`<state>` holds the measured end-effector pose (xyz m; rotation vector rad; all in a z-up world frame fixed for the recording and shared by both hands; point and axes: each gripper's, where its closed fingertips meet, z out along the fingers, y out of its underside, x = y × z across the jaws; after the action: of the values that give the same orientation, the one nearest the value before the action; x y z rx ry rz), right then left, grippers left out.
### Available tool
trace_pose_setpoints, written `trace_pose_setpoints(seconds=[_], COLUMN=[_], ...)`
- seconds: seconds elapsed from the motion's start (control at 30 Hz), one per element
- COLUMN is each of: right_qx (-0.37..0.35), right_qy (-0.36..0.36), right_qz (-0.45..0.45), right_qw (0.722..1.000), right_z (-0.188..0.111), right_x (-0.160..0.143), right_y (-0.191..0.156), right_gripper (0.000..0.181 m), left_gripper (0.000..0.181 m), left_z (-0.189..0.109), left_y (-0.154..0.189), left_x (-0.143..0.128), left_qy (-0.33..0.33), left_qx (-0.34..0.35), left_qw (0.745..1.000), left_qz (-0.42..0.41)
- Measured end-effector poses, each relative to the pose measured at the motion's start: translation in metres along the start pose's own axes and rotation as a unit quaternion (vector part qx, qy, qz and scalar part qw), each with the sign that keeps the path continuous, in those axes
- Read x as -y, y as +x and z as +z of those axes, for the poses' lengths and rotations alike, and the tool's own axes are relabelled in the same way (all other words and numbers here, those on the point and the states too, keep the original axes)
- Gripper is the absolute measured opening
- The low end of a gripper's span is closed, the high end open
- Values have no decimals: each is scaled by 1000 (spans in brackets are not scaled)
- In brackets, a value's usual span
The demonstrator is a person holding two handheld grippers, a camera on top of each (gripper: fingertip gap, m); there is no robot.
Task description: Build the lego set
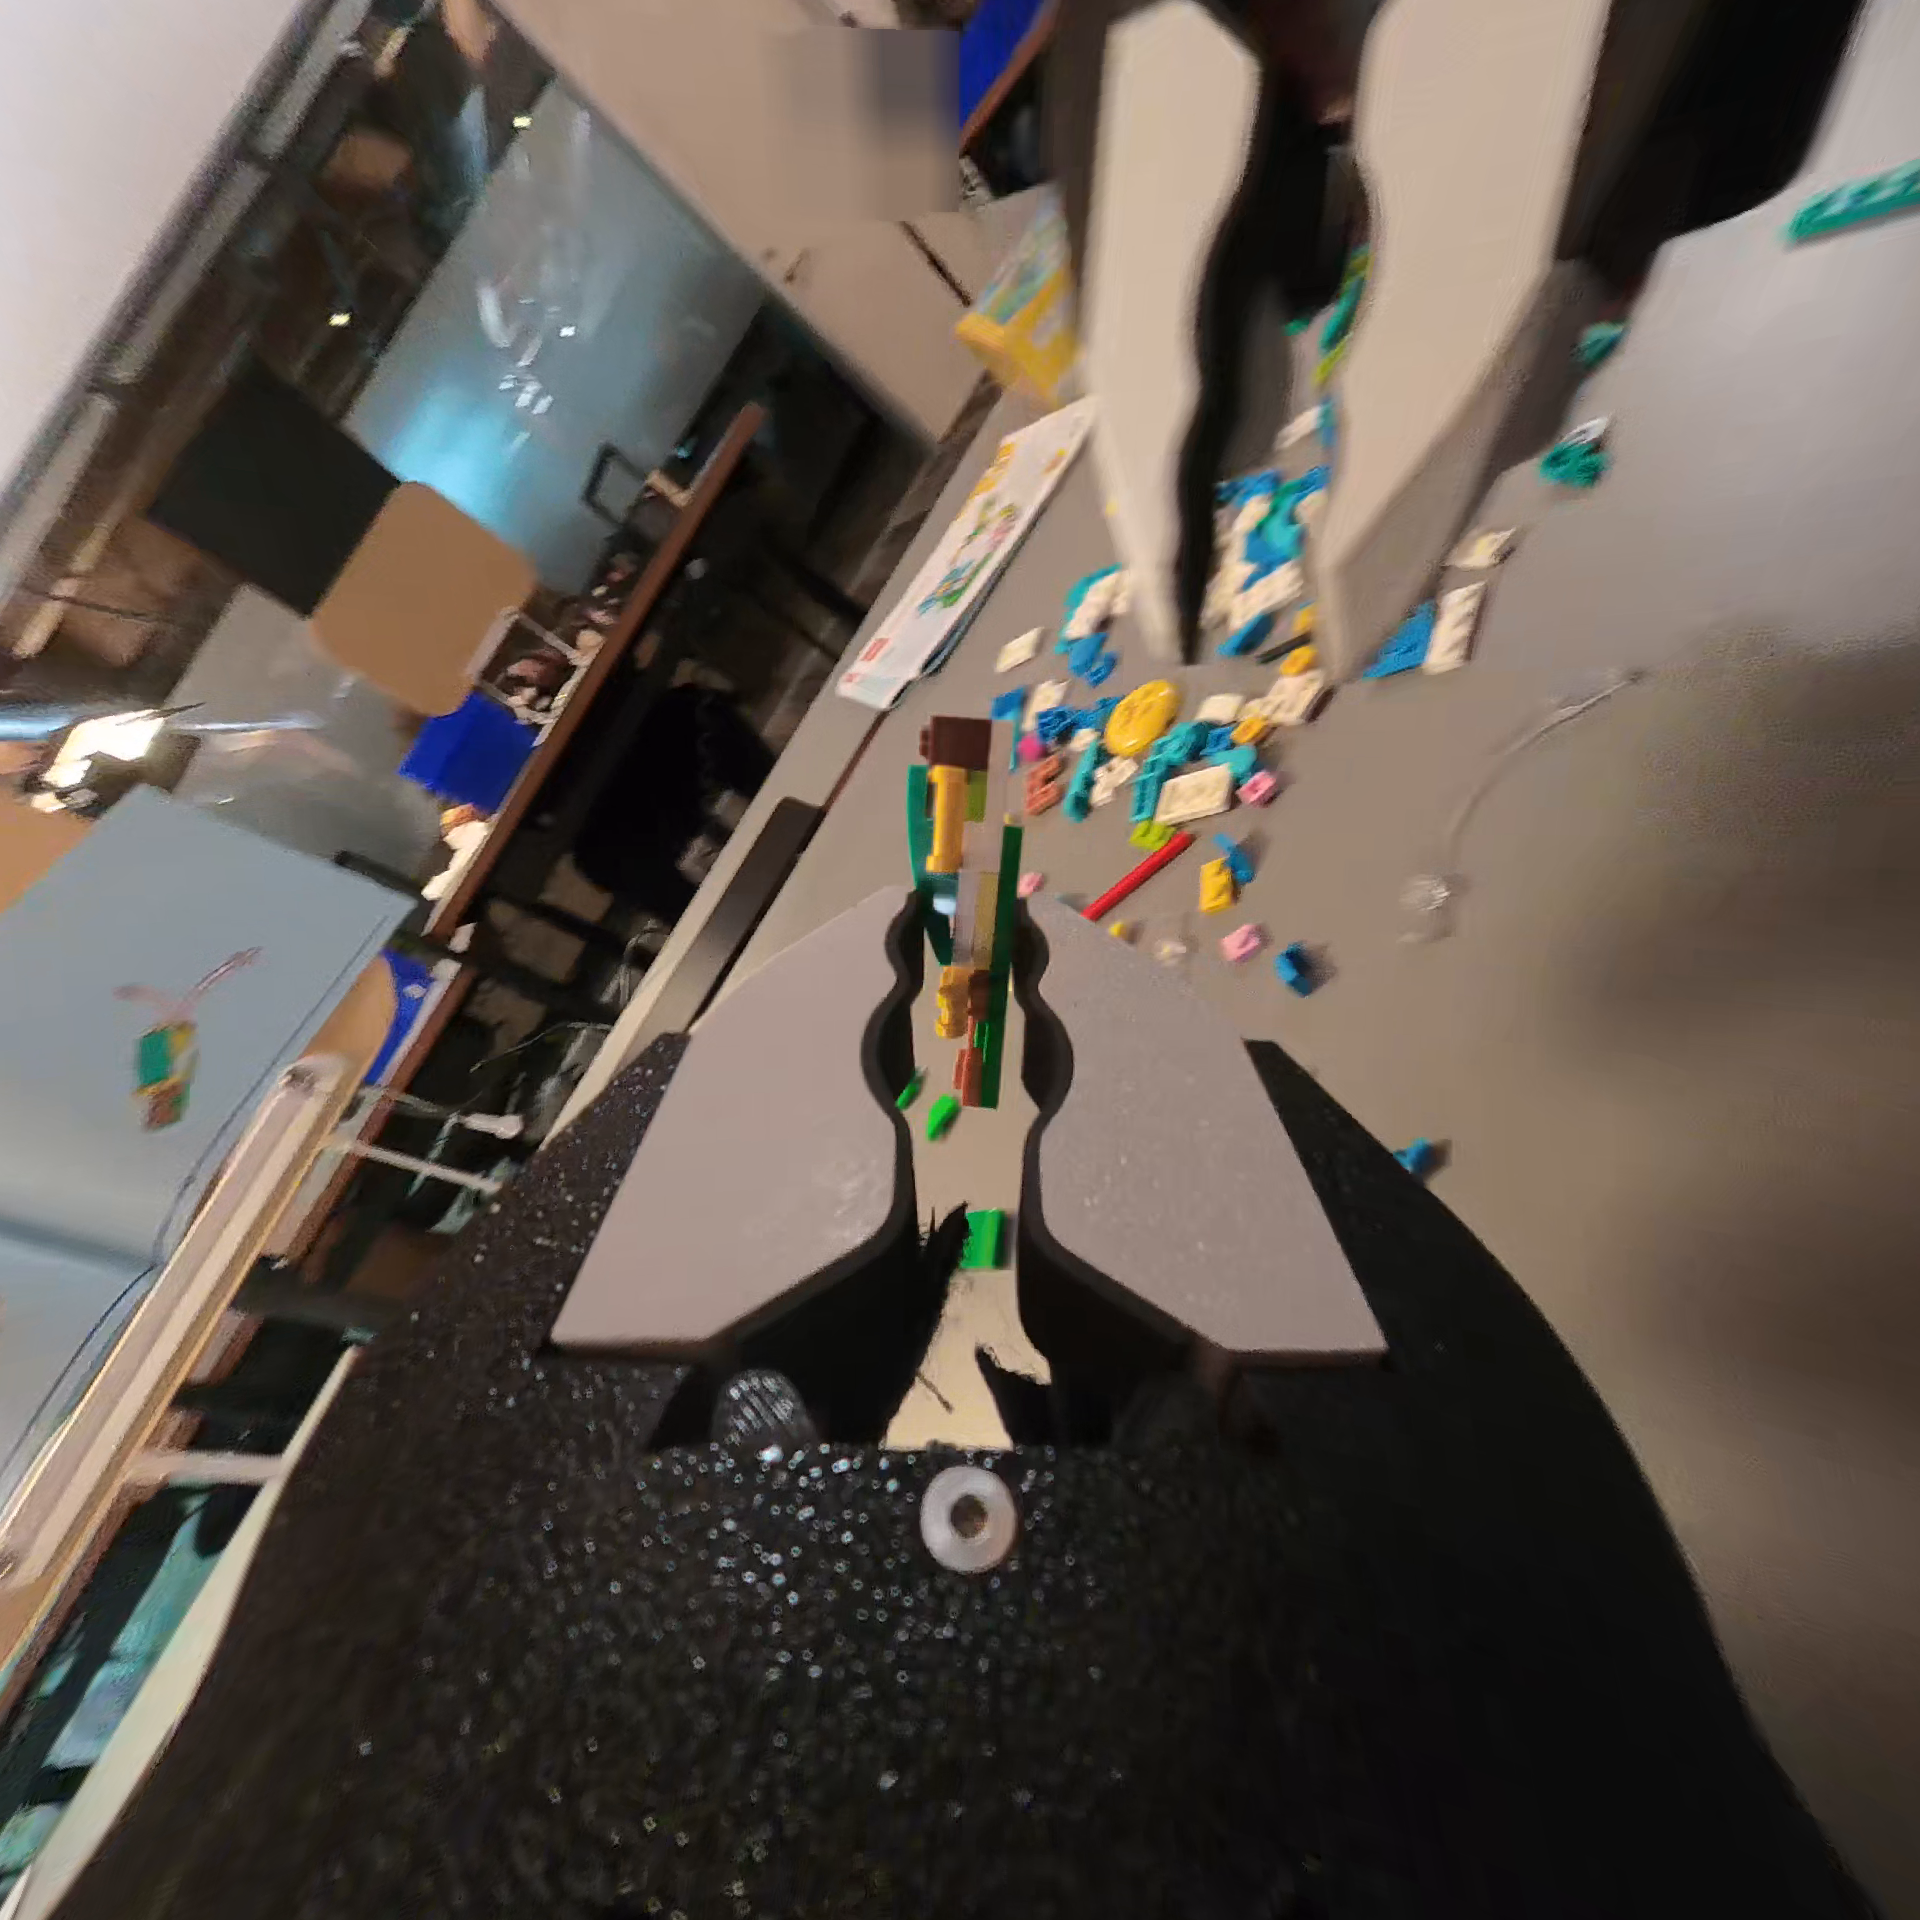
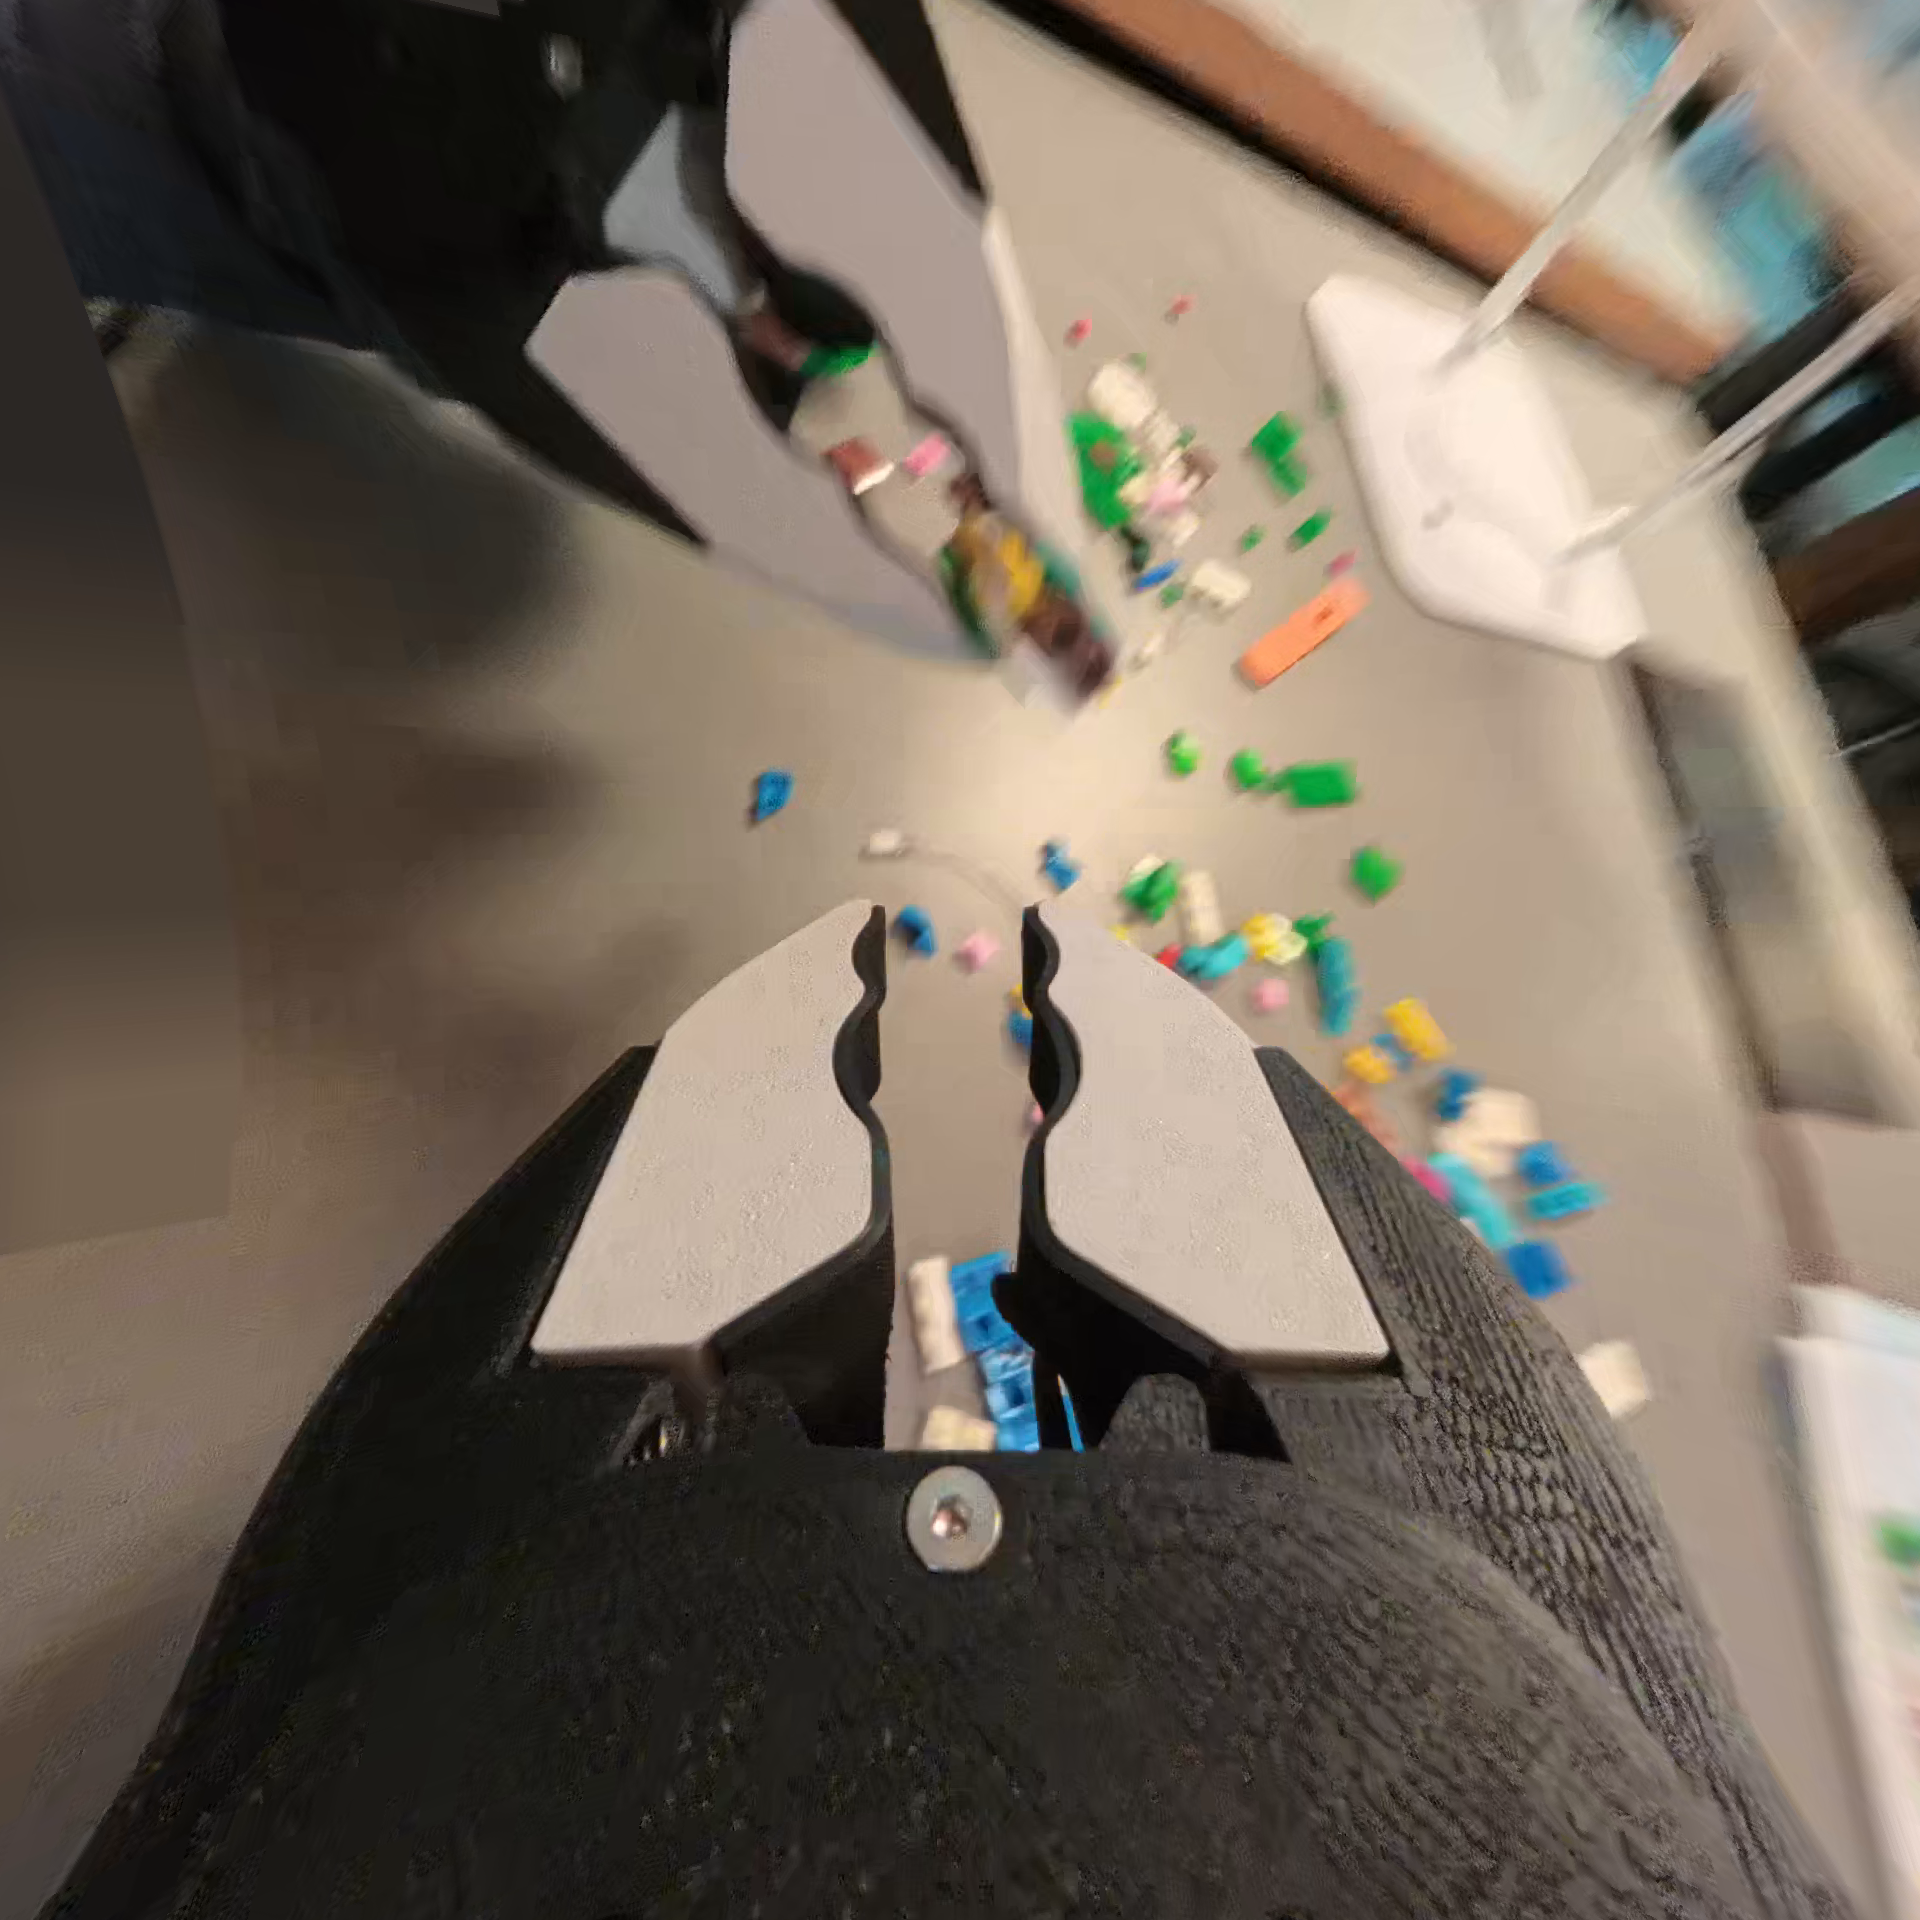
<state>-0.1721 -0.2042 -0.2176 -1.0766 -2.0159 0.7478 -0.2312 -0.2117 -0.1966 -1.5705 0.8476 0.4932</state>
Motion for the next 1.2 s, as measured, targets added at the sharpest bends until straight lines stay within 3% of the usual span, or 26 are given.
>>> trace_pose_setpoints(seconds=[0.03,0.13,0.27,0.4,0.5,0.6,0.73,0.97,1.1,1.2], right_qx=[25,69,118,149,162,155,186,229,225,157], right_qy=[-15,-45,-38,-37,-29,65,219,329,316,187], right_qz=[18,8,28,45,56,86,129,150,148,160], right_qw=[999,997,992,987,985,982,949,904,910,956], right_z=[4,20,38,46,45,31,-5,-34,-33,-9], right_x=[-13,-38,-43,-45,-43,-21,13,34,34,4], right_y=[-5,-20,-29,-29,-30,-25,-24,-23,-23,-11], right_gripper=[24,21,20,6,6,5,4,4,4,4], left_gripper=[15,15,15,15,15,15,15,15,15,15], left_z=[1,3,5,5,4,3,0,-3,-2,0], left_y=[-3,2,7,8,7,7,6,16,21,24], left_x=[-5,-13,-14,-20,-21,-18,-6,4,4,2], left_qy=[-1,1,5,11,21,31,54,85,85,79], left_qx=[15,23,26,22,19,28,61,55,41,30], left_qw=[1000,1000,999,999,1000,999,995,991,992,992], left_qz=[1,21,48,21,-1,13,60,86,88,89])
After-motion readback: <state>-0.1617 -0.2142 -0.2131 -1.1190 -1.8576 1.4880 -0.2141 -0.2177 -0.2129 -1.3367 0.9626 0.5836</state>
